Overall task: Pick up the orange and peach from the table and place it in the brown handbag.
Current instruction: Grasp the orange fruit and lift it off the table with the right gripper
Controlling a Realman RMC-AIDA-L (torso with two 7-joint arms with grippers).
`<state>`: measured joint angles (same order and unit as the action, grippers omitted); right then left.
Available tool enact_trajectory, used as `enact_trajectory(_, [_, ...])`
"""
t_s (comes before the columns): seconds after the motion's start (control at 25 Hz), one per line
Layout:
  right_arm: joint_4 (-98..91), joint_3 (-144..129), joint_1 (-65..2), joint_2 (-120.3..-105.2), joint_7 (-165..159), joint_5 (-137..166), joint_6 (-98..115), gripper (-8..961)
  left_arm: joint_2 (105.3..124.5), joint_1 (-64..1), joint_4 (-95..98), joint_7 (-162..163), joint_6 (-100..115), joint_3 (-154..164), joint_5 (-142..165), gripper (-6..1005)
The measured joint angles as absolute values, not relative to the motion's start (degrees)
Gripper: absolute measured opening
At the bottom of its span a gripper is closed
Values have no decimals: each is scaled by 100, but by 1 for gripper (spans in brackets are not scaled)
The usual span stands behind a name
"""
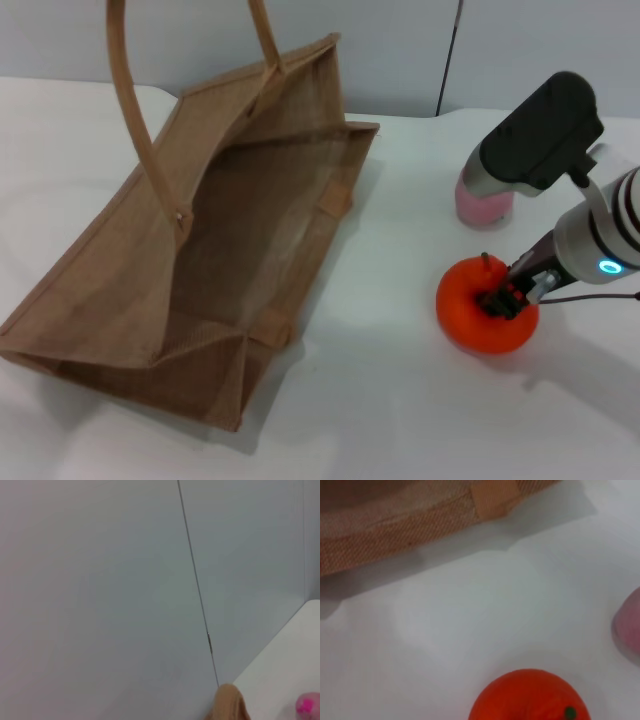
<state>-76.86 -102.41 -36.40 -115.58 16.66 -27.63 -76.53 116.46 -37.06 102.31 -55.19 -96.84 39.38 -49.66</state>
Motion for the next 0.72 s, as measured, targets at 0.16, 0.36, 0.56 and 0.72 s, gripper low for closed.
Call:
enact_trajectory(0.16, [-7787,-10173,-3646,-11549,1676,-2759,-7668,380,11645,-3695,10230,-5526,-9680,3939,-4989,124])
enact_trajectory(0.36, [-7999,-10029,-3646,-11537,1730,-2759,-7739,331,11648,-3684,10258,-5528,-9676,3922,-5010,124])
enact_trajectory(0.56, [-8407,-9809,-3597,-11528,1805,-2749,-7986,299,11646,-3684,10306,-5528,-9676,3908,-5023,125])
enact_trajectory(0.72, [-9136,-9636,-3503,-11533,1859,-2770,-8304,281,11644,-3694,10408,-5528,-9676,3902,-5030,125])
